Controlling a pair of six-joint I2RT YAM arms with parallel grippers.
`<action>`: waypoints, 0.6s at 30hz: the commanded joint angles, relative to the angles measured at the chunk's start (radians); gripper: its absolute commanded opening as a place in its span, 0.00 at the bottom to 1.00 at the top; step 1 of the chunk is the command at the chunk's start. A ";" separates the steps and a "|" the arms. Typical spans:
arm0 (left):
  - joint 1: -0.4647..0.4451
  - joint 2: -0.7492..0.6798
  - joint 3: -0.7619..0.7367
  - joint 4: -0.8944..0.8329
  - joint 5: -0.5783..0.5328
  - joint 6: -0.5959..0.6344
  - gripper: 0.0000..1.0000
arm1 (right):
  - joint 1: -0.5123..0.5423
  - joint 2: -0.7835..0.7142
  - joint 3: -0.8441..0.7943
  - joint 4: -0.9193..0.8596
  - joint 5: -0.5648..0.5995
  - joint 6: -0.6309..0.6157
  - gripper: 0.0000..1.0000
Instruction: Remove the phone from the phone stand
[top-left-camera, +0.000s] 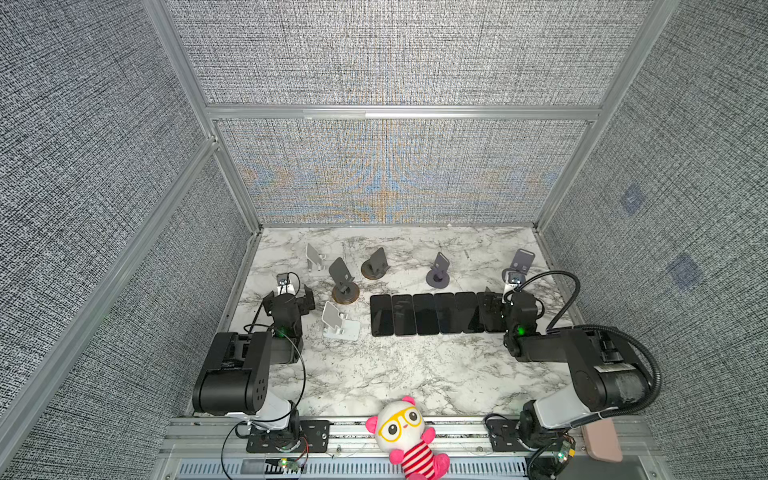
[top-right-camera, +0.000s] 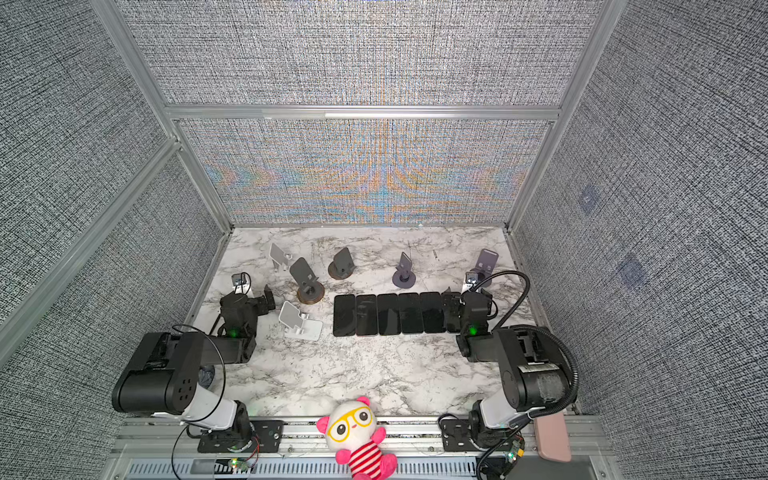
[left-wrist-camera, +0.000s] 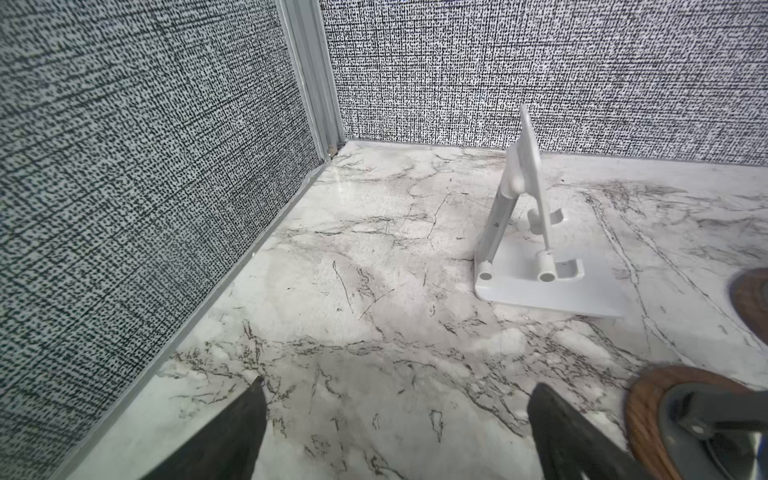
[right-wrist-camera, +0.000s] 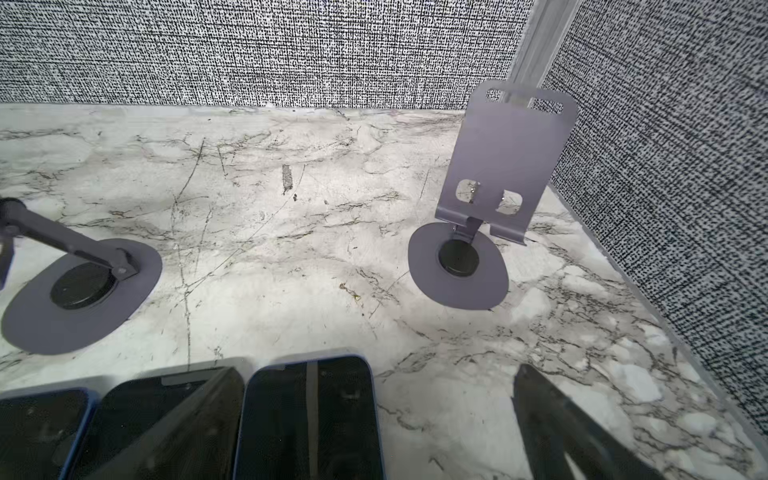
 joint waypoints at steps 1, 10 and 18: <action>0.000 0.001 -0.001 0.031 0.004 0.006 0.99 | 0.002 0.000 0.005 0.002 0.010 0.005 0.99; 0.000 0.001 0.001 0.027 0.003 0.006 0.99 | 0.001 0.002 0.009 -0.003 0.012 0.004 0.99; 0.000 0.000 0.002 0.028 0.004 0.006 0.99 | 0.002 0.001 0.011 -0.006 0.015 0.004 0.99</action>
